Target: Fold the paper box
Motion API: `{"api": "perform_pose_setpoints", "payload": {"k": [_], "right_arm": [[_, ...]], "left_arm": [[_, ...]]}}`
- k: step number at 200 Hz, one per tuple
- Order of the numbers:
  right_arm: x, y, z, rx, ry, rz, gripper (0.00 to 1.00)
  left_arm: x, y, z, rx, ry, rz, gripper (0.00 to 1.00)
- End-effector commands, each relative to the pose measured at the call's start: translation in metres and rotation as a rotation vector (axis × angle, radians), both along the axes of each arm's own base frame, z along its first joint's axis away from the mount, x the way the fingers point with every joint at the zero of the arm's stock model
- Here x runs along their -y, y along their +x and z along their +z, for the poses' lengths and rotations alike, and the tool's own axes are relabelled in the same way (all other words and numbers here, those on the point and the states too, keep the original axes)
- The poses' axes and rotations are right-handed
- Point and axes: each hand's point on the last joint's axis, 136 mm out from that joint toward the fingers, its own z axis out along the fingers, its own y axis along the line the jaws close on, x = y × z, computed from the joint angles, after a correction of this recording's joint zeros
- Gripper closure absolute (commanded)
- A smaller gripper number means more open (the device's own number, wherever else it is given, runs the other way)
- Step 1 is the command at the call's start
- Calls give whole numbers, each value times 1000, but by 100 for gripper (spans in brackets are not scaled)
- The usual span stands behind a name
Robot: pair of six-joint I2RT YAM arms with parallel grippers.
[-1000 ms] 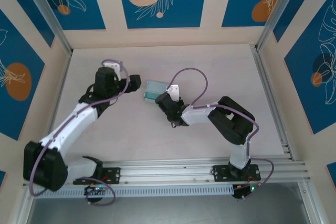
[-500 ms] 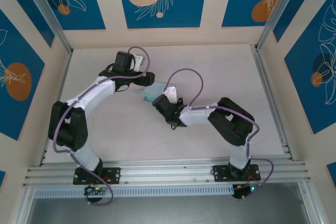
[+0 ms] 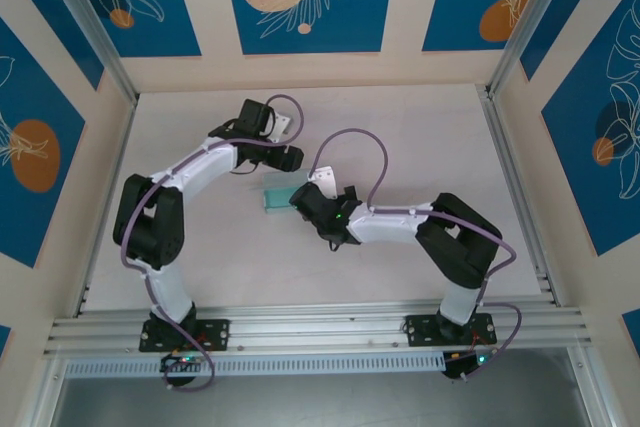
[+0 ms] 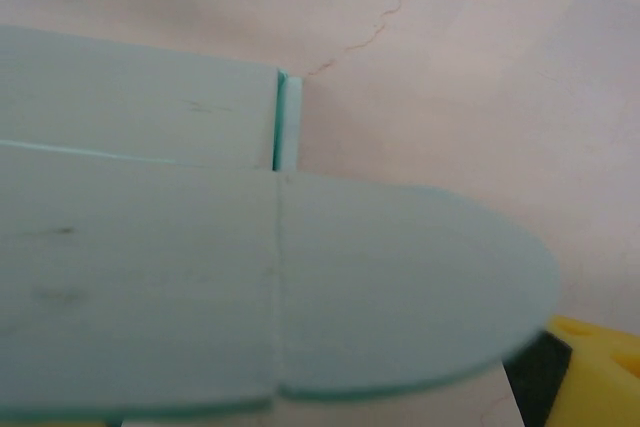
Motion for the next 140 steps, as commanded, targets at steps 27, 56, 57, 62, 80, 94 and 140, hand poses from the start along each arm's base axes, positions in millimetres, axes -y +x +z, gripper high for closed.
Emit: {"api": "perform_pose_setpoints", "payload": {"k": [27,56,57,62,80,94,140], "right_arm": [[-2,-22,31,23,0,59,7],[-3,-39,55,39,7,99,6],[-3,-40,57,40,8,99,6],[-1,-42,61,41,13,99,6],[6,-46,74,34,42,83,5],[13,-46,82,17,69,61,4],[21,-35,90,-90,161,0,4]], "left_arm": [[-7,-18,9,-2,34,-17,17],[-13,-30,1,-38,48,-12,17],[-13,-30,1,-38,49,-13,17],[-15,-32,-2,-44,53,-8,17],[-21,-37,-12,-56,70,15,18],[-24,-41,-20,-67,77,25,18],[-26,-51,-40,-90,63,30,18]]}}
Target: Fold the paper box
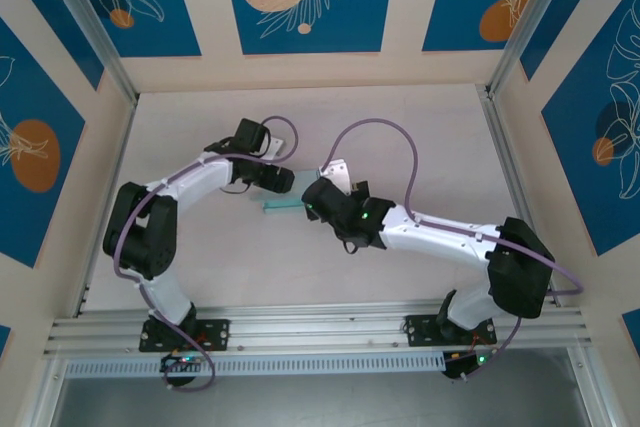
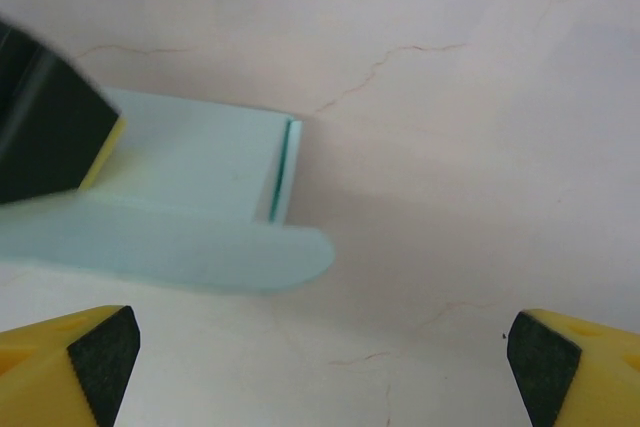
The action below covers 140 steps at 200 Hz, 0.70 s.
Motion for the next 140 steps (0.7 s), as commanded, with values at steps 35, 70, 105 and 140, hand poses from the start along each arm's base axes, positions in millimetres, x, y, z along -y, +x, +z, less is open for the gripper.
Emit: {"api": "perform_pose_setpoints", "payload": {"k": [35,70,105,140], "right_arm": [[3,15,0,-183,139,-56,4],[4,29,-17,-318,218,-82,4],[-4,41,-33,-413,287,-53,10],[-14,52,-55,-501,299,-24,22]], "left_arm": [[3,-10,-15,9,-35,6,18],[-2,-17,-34,0,-31,29,21],[-5,-25,-52,-31,-28,44,28],[-15,-32,-72,-73,24,87,32]]}}
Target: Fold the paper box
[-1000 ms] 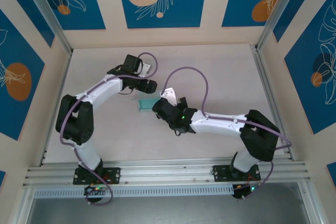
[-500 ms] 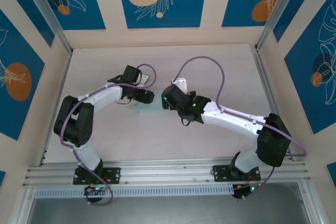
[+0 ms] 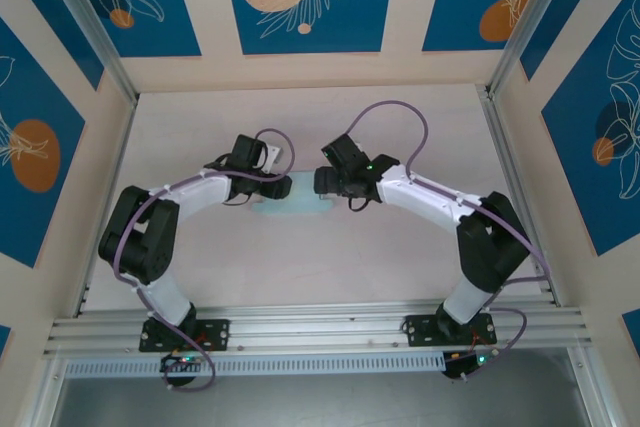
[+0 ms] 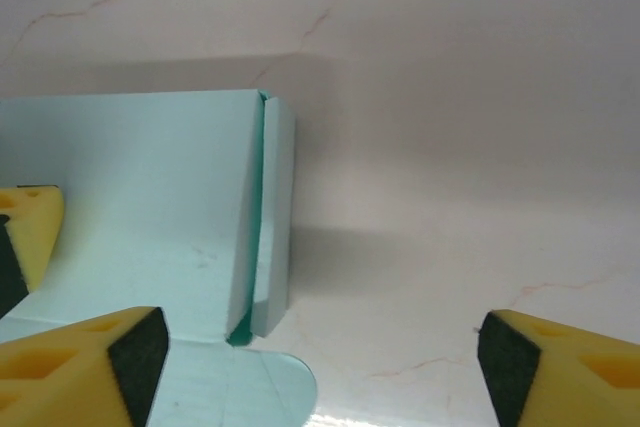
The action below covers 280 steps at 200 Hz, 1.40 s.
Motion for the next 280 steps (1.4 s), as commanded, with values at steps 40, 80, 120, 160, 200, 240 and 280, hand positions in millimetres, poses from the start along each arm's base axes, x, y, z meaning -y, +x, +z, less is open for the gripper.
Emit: {"api": "perform_pose_setpoints", "payload": {"k": [40,80,120,160,200,240,280], "right_arm": [[-37,7,-31,-139,76,120,26],[-35,3,-72,-233,48,105,38],[-28,-2,-94,-282,34,79,51],[-25,-8,-107,-311,15,74,52],[-30,-10,-104,-308,34,96,52],[-39,-10,-95,-283,35,148,52],[-36,-8,-82,-235,-11,173,52]], "left_arm": [[-21,-36,-52,-156,99,66,28],[-21,-31,-40,-123,83,84,27],[-20,-27,-14,-57,27,125,27],[-28,-30,19,0,6,171,27],[-47,-46,5,-56,68,220,27],[-41,-51,-26,-132,34,206,35],[-43,-48,-46,-173,61,212,59]]}}
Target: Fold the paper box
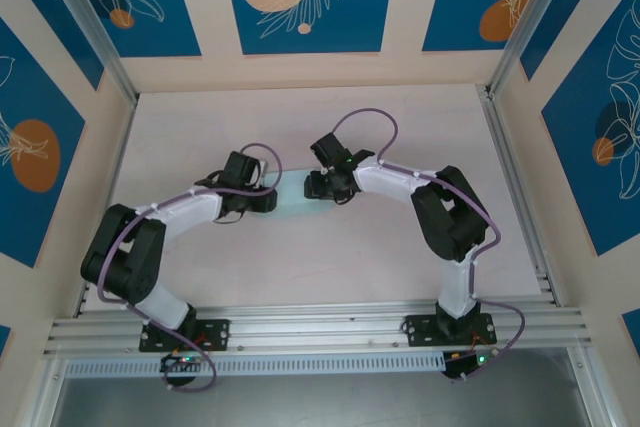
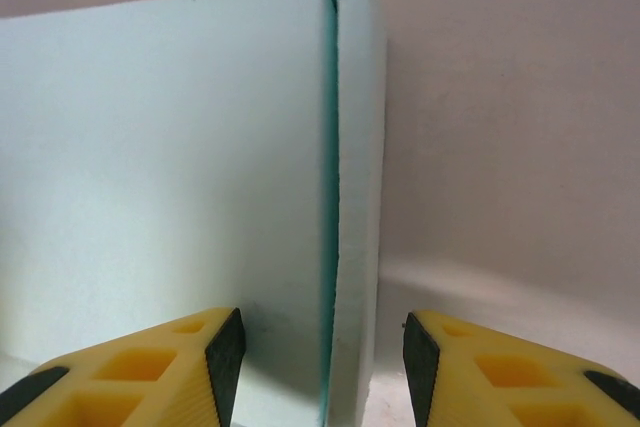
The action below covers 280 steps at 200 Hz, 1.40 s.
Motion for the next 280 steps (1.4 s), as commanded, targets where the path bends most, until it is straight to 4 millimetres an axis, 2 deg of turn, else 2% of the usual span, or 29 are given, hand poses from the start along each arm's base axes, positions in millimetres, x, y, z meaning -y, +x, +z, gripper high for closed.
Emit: {"api": "perform_pose_setpoints", "payload": {"k": [1,20,42,62,87,127,156,188,224,253,280], "right_arm": [[12,-19,-16,-50,-99,49,52],[15,-19,-6,5,-121,72,50],[13,-19,19,167,-216,168,46],[4,-24,42,326,-341,267,45],[-12,-33,58,466,-467,392,46],[-33,-48,54,544,-535,514,46],[-20,-42,49,462,-490,405,41],[-2,-38,49,307,-287,248,25],[6,-36,39,134,-73,111,22],[-6,-40,45,217,-93,203,25],[-26,-53,54,398,-275,393,28]], "left_arm": [[-11,-11,-34,-105,54,17,59],[-12,-13,-38,-119,59,18,60],[-10,-11,-33,-112,41,12,60],[-4,-7,-22,-95,-6,7,57],[1,0,-2,-66,-98,20,53],[-7,11,23,-40,-218,69,51],[-10,17,28,-36,-258,77,44],[-5,16,28,-48,-284,53,38],[-1,12,17,-83,-290,29,39],[-2,11,9,-102,-279,32,42],[-3,15,0,-131,-257,32,51]]}}
